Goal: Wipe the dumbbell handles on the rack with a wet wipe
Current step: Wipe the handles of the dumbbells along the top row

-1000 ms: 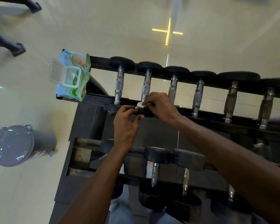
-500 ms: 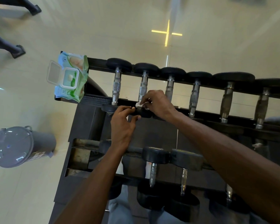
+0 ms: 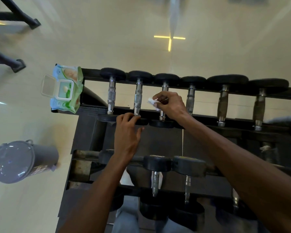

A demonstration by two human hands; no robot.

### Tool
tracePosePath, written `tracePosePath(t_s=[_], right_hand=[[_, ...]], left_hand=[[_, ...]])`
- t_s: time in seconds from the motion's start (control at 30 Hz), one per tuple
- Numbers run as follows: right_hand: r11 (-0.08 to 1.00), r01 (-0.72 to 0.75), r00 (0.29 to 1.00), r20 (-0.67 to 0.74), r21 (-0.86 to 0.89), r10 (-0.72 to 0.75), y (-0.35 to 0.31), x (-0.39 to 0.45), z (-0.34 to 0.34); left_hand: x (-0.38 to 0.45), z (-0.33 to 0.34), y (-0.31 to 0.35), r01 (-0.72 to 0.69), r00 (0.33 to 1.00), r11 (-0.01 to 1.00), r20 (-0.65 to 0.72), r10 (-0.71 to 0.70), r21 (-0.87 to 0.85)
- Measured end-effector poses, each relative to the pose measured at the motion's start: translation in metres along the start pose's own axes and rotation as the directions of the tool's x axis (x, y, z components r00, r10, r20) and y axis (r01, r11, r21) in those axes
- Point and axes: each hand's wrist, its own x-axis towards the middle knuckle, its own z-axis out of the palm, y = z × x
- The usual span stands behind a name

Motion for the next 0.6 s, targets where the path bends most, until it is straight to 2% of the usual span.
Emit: tracePosePath(t_s=[0.07, 0.17, 0.23, 0.3, 0.37, 0.43, 0.47, 0.53, 0.6], right_hand=[[1.000, -0.001, 1.000, 0.003, 0.021, 0.001, -0.001, -0.001, 0.002], [1.000, -0.006, 1.000, 0.003, 0.029, 0.006, -0.004, 0.000, 0.010], [1.000, -0.006, 1.000, -0.004, 0.024, 0.006, -0.007, 0.002, 0.016], [1.000, -0.010, 1.000, -0.010, 0.015, 0.010, -0.010, 0.004, 0.020], [1.000, -0.012, 1.000, -0.011, 0.017, 0.012, -0.014, 0.007, 0.023], [1.000, -0.003, 1.000, -0.010, 0.017, 0.003, -0.018, 0.010, 0.026], [1.000, 0.005, 1.000, -0.008, 0.015, -0.005, -0.020, 0.012, 0.027], [0.999, 0.039, 0.999, 0.008, -0.005, -0.039, -0.022, 0.014, 0.030], [0.991, 0.110, 0.994, 0.026, -0.071, -0.109, -0.024, 0.018, 0.035]], left_hand=[[0.013, -0.001, -0.002, -0.132, 0.986, 0.972, 0.130, 0.108, 0.192], [0.037, -0.004, 0.008, -0.295, 0.933, 0.872, 0.316, 0.173, 0.390], [0.047, -0.003, 0.018, -0.374, 0.894, 0.823, 0.401, 0.199, 0.427], [0.048, -0.001, 0.018, -0.395, 0.886, 0.820, 0.409, 0.219, 0.415], [0.037, 0.003, 0.002, -0.316, 0.934, 0.902, 0.264, 0.241, 0.295], [0.027, 0.004, -0.017, -0.130, 0.989, 0.991, 0.068, 0.130, -0.008], [0.025, 0.003, -0.024, -0.038, 0.999, 0.981, 0.031, 0.045, -0.190], [0.026, -0.001, -0.032, 0.053, 0.998, 0.926, 0.060, -0.033, -0.373], [0.026, -0.003, -0.030, 0.062, 0.994, 0.922, 0.107, -0.023, -0.382]])
